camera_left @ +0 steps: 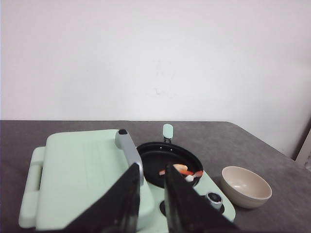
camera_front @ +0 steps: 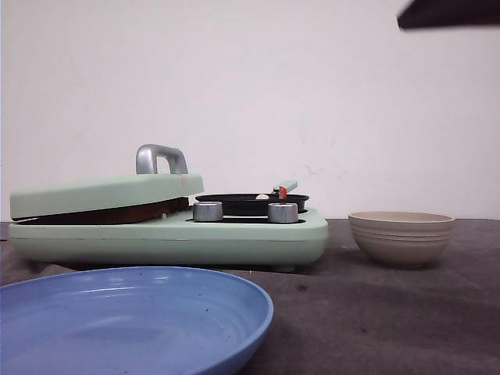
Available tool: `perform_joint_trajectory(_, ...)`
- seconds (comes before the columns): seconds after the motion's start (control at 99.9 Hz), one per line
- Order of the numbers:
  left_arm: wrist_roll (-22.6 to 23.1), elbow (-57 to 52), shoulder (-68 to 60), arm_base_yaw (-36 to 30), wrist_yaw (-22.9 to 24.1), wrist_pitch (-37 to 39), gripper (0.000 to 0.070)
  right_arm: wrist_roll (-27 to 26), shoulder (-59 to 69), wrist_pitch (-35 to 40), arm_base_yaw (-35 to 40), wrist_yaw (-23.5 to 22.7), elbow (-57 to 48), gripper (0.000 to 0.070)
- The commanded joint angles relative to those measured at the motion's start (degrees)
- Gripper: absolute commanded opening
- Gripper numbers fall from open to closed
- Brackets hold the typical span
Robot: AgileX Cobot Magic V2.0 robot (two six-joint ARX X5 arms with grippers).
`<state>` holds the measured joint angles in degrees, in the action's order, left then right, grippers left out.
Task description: Make breakfast with bread and shrimp
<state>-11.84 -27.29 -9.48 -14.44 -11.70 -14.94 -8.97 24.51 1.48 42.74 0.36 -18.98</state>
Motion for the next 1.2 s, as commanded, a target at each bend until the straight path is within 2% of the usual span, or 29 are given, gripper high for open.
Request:
perform_joint_trajectory(0.0, -0.63, 1.20, 1.22, -0.20, 0.33, 0.42, 0.0001, -1.11, -1.84, -0.52, 0.63, 0.81, 1.14, 0.0000)
perform_joint_trajectory(0.29, -1.20, 6.73, 7.37, -0.20, 2.78, -3.98, 0.0001, -0.85, -7.85, 5.31, 0.63, 1.95, 5.95, 0.0000)
perform_joint_trajectory(0.48, -2.93, 6.71, 9.11, -0.20, 6.12, -5.20, 0.0001, -0.90, -8.20, 8.76, 0.63, 5.51, 5.95, 0.0000)
perform_joint_trajectory(0.64, -7.28, 6.62, 9.09, -0.20, 6.14, -7.52, 0.0000, -1.09, -8.20, 10.64, 0.63, 5.73, 5.95, 0.0000)
perform_joint_trajectory(1.191, -7.26, 6.62, 9.09, -0.20, 6.14, -8.13, 0.0000, -1.09, -8.20, 10.58, 0.63, 5.73, 5.92, 0.0000)
